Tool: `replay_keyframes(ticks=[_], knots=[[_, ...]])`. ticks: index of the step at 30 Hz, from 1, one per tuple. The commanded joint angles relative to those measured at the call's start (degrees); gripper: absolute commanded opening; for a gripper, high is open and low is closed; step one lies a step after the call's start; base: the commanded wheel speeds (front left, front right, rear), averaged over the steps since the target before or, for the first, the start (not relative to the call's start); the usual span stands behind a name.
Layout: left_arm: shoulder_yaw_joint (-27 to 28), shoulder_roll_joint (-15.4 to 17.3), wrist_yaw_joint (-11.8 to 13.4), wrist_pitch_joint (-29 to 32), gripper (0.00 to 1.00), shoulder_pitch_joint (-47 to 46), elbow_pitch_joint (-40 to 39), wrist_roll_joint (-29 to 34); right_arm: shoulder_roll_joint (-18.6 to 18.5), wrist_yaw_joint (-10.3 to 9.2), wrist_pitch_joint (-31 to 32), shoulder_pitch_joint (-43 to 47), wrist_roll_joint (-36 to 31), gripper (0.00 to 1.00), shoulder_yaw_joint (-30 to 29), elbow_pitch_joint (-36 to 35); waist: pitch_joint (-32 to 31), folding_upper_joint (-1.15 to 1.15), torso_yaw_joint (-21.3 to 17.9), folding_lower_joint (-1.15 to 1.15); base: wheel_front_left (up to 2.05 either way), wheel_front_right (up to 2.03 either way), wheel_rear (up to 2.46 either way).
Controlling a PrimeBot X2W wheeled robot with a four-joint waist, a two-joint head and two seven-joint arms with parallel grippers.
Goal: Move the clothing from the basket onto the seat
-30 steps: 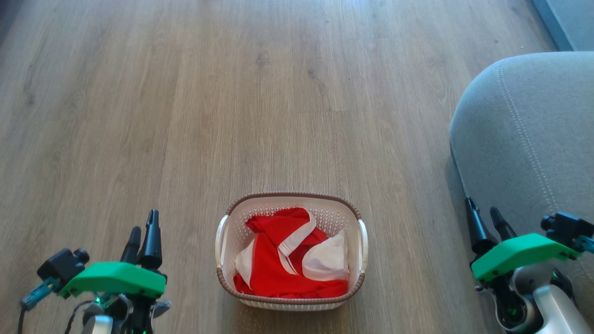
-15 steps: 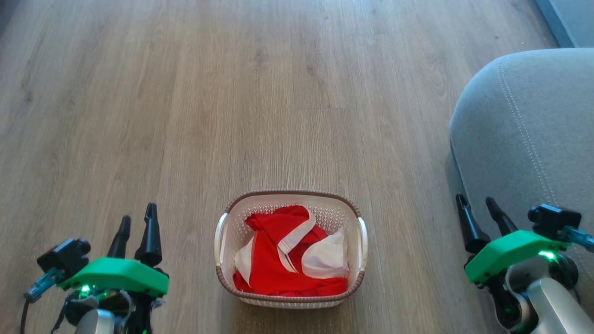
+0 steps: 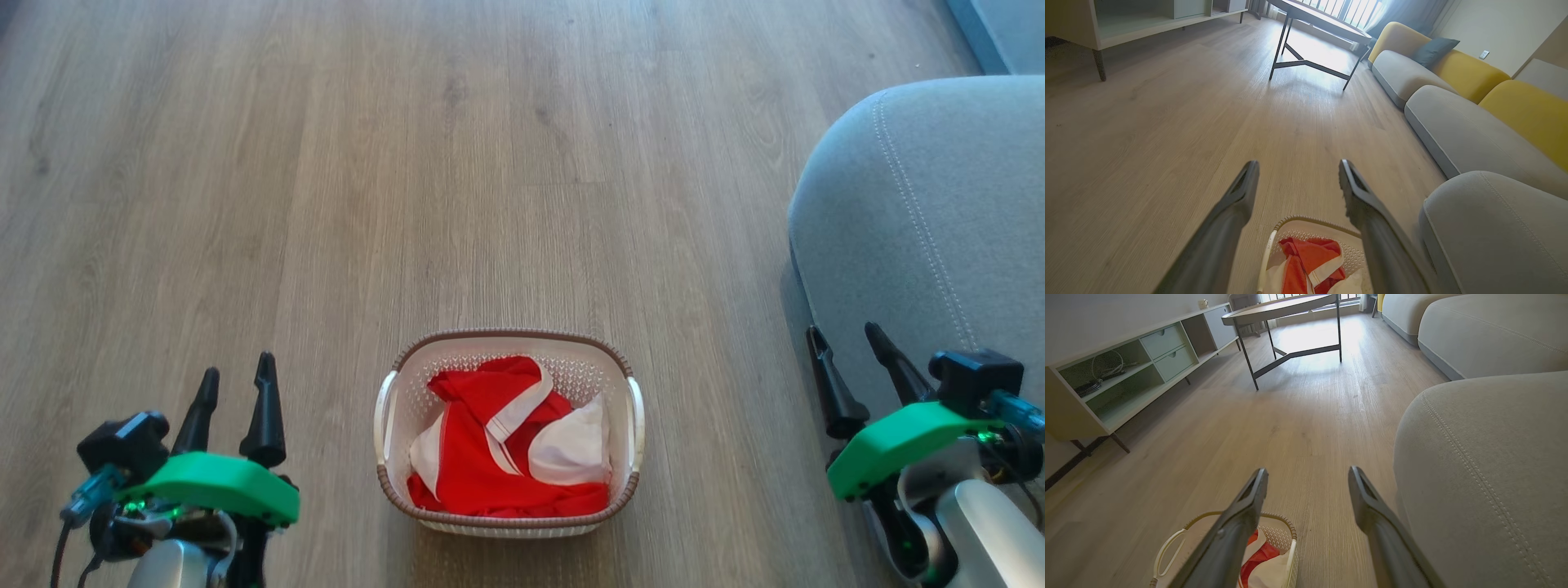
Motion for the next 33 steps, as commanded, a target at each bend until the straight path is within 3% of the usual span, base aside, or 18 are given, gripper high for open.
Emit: replay_keyframes(ticks=[1, 17, 27, 33], knots=[[1.93, 1.29, -0.33, -0.95, 1.0, -3.11, -2.11, 1.8, -1.71, 0.32, -0.93, -1.33, -1.51, 1.0, 0.8, -2.06, 0.07, 0.0, -0.05, 0.0, 0.0, 0.0, 0.0], [2.39, 2.34, -0.79, -3.81, 1.0, -3.31, -1.63, 13.99, -4.09, 0.38, -3.78, 0.18, -11.06, 1.0, 1.67, -3.69, 0.58, 0.0, -0.78, 0.0, 0.0, 0.0, 0.0], [2.46, 2.54, -0.89, -5.25, 1.0, -3.7, -0.6, 18.83, -4.89, 0.41, -5.23, 0.12, -15.71, 1.0, 2.06, -4.18, 0.89, 0.0, -0.74, 0.0, 0.0, 0.0, 0.0], [2.46, 2.32, -0.91, -5.25, 1.0, -3.52, -0.47, 18.65, -4.7, 0.41, -5.23, 0.34, -15.81, 1.0, 1.57, -4.06, 0.77, 0.0, -0.82, 0.0, 0.0, 0.0, 0.0]])
